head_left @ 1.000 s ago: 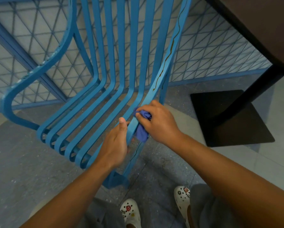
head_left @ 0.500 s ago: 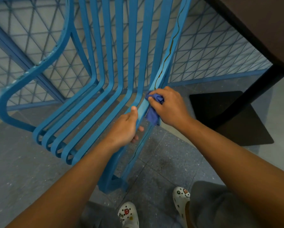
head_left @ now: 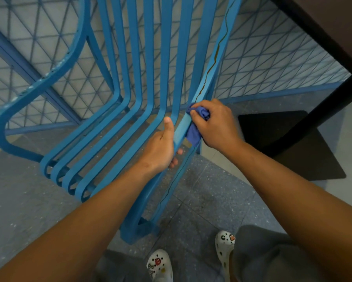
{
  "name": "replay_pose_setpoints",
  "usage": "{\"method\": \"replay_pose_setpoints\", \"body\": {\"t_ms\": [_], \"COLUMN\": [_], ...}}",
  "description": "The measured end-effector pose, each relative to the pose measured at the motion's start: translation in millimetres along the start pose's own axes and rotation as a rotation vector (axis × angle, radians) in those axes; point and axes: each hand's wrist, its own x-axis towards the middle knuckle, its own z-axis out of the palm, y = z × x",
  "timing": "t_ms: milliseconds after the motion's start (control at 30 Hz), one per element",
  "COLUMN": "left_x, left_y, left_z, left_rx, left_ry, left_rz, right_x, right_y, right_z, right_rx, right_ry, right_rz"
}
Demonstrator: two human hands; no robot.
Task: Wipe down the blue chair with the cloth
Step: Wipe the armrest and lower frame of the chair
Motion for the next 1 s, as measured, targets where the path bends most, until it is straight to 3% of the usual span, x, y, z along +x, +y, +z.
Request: {"method": "replay_pose_setpoints", "body": {"t_ms": [267, 433, 733, 1000], "left_x": [-7, -7, -5, -2], "left_y": [-2, -3, -5, -7], "left_z": [-2, -3, -5, -6], "left_rx": [-0.228, -0.210, -0.182, -0.082], "left_ry": [0.037, 0.053, 0.042, 0.067], "left_rz": [-0.015, -0.036, -0.036, -0.028], "right_x": [-28, 11, -32, 25], "right_y": [-6, 7, -9, 9], "right_z": [8, 2, 10, -3], "right_rx": [-0.023, 0.015, 0.024, 0.002], "right_ry": [-0.095, 0.045, -0.105, 0.036], "right_rz": [-0.148, -0.036, -0.113, 0.015]}}
